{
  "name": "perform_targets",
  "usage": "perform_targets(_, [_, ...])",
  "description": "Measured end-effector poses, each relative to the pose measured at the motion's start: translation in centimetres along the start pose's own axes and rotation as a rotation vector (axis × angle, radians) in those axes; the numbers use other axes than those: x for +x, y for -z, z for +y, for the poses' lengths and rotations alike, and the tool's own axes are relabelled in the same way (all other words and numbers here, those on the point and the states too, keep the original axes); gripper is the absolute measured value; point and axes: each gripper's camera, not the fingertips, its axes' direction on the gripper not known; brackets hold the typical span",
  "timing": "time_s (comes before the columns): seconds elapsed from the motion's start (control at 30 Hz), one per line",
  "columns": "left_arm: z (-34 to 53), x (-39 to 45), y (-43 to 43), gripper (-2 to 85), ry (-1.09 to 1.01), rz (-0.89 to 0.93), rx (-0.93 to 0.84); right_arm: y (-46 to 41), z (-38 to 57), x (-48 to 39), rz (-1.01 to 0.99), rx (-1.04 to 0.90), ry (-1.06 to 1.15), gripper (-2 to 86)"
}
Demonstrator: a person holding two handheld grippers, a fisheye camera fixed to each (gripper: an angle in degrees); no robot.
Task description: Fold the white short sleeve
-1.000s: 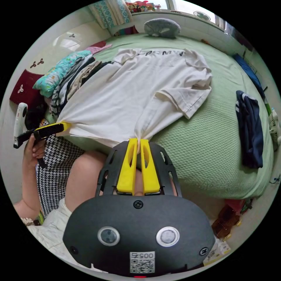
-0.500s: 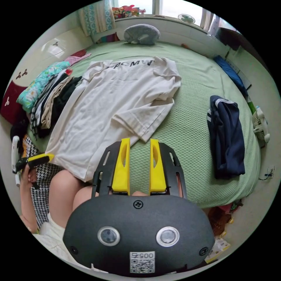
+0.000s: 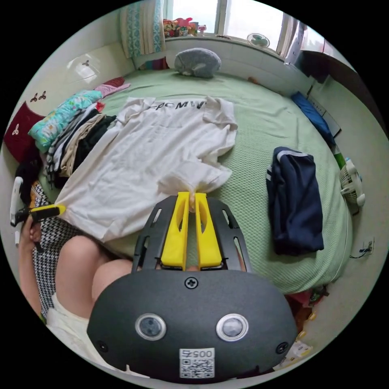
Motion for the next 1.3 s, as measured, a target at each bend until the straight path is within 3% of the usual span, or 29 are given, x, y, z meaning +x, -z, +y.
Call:
perform_targets(0.37, [1.6,1.9,4.5,0.6,-0.026,-0.037,0.019,4.6,4.9,3.3,-0.002,-0.019,-0.028,-1.3])
perform_targets(0.47, [1.6,2.2,4.3,0.7,-0.047,-0.077,-0.003,3.6,5.3,2.5,0.143,-0.059,-0.011,-1.3])
perform_targets(0.7, [1.4,2.3,4.5,0.6,-0.059,-0.113,-0.018,2.2,8.1,6.6,0.092,-0.138,-0.161,-1.3])
perform_targets(0.83, [1.3,2.4,3.3,0.9,-0.071,-0.131,-0.060,0.6,9.3,6.3,0.121,-0.186,-0.140,-1.3])
perform_targets(1.03, [1.7,2.8,0.1,2.0,-0.009,-0.288,-0.160,-3.6,9.8,5.0,0.215,-0.311,-0.159,0.1])
perform_targets(1.3, [-3.7,10.6,5.1,0.1,-0.110,-0.281,0.028,1.2,1.8,3.8,0.107,-0.160,-0.047,6.6])
